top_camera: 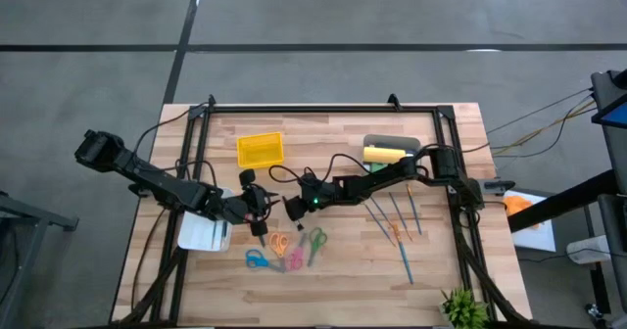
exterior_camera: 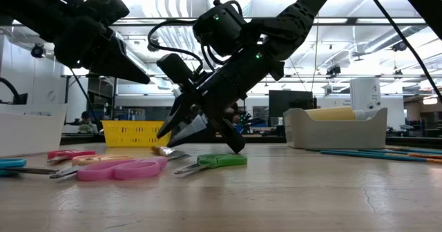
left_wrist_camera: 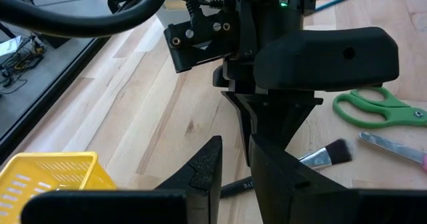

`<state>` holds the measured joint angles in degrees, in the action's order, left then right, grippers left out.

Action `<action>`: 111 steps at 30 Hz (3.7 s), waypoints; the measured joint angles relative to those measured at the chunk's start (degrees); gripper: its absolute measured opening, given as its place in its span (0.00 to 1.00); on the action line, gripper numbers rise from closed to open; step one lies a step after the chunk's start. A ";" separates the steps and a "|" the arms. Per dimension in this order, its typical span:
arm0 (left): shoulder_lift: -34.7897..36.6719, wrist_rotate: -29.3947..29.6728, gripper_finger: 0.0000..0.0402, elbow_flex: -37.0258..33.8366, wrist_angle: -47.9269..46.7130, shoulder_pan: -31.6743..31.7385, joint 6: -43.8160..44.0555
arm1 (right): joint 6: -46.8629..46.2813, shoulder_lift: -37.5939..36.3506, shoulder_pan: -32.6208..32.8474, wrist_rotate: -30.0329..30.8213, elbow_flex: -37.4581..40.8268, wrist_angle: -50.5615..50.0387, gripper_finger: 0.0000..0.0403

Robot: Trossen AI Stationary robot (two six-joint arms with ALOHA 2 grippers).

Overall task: Pick & Place Paint Supplies
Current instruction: Put the black foundation brush into the white bin

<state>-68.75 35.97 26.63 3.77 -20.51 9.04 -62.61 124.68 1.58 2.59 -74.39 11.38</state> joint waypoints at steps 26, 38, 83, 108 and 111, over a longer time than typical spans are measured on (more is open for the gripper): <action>0.00 0.00 0.19 0.02 -0.21 0.00 0.00 | 18.77 -7.26 2.13 3.86 -0.07 -5.16 0.32; 0.00 0.00 0.19 0.02 -0.70 0.02 0.00 | 33.25 -15.53 9.89 21.80 0.59 -15.13 0.32; 0.00 0.00 0.19 0.02 -2.58 0.01 0.00 | 53.39 -52.22 21.16 28.81 39.32 17.77 0.32; 0.39 -2.54 0.19 0.04 -7.52 -0.11 35.37 | 53.62 -52.19 21.16 28.79 39.32 17.46 0.32; 0.39 -3.02 0.19 0.45 -7.63 0.64 53.99 | 53.64 -52.19 21.16 28.81 39.32 17.46 0.32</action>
<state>-68.36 32.95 27.08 -3.86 -19.87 63.03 -8.97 72.49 22.74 31.40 -35.07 28.84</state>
